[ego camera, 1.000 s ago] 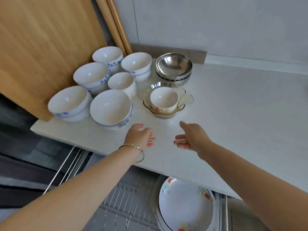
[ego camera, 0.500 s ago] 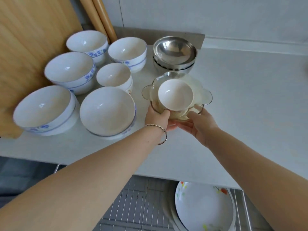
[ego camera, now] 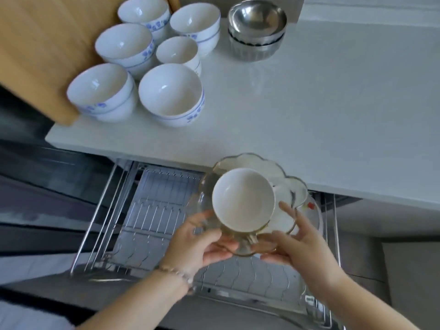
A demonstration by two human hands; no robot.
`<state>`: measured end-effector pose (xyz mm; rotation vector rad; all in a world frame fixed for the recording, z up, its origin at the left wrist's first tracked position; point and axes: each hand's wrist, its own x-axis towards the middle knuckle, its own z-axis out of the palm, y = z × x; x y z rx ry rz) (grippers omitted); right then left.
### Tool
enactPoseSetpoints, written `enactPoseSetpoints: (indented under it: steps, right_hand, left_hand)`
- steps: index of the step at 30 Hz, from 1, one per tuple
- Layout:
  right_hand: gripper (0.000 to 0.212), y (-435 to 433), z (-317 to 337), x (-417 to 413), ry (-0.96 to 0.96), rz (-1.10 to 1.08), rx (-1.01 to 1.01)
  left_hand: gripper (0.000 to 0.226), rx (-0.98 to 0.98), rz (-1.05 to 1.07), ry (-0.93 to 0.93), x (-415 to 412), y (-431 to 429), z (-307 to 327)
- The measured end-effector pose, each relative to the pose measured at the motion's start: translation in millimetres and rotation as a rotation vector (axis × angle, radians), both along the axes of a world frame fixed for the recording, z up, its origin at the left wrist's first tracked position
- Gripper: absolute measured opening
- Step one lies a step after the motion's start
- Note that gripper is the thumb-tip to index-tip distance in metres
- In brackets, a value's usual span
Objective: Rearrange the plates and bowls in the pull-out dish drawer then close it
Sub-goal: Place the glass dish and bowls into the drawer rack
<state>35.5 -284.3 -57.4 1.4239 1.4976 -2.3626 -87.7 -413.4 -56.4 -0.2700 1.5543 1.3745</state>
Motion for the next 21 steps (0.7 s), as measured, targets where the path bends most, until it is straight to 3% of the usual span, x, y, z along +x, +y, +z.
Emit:
enactPoseSetpoints:
  steps: [8, 12, 15, 17, 19, 21]
  right_hand:
    - [0.052, -88.6, -59.5, -27.8, -0.102, 0.052, -0.173]
    - [0.064, -115.7, -102.1, -83.6, -0.197, -0.029, -0.237]
    - [0.072, -134.3, -137.5, -135.5, -0.249, -0.118, -0.261]
    - [0.073, -143.6, -159.7, -170.1, -0.271, -0.177, -0.263]
    - [0.073, -148.3, -180.6, -203.7, -0.271, -0.245, -0.293]
    - [0.076, -147.8, -199.4, -234.9, -0.276, -0.307, -0.318]
  left_hand:
    - [0.03, -0.149, 0.165, -0.155, -14.5, -91.0, -38.7]
    - [0.026, -0.237, 0.081, -0.152, -74.7, -110.6, -71.1]
    - [0.009, -0.318, -0.063, -0.097, -127.1, -116.8, -103.5]
    - [0.017, -0.459, -0.21, 0.102, -160.5, -123.0, -127.2]
    - [0.032, -0.615, -0.425, 0.47, -192.9, -133.3, -140.1]
    - [0.045, -0.702, -0.499, 0.765, -219.5, -144.2, -145.5]
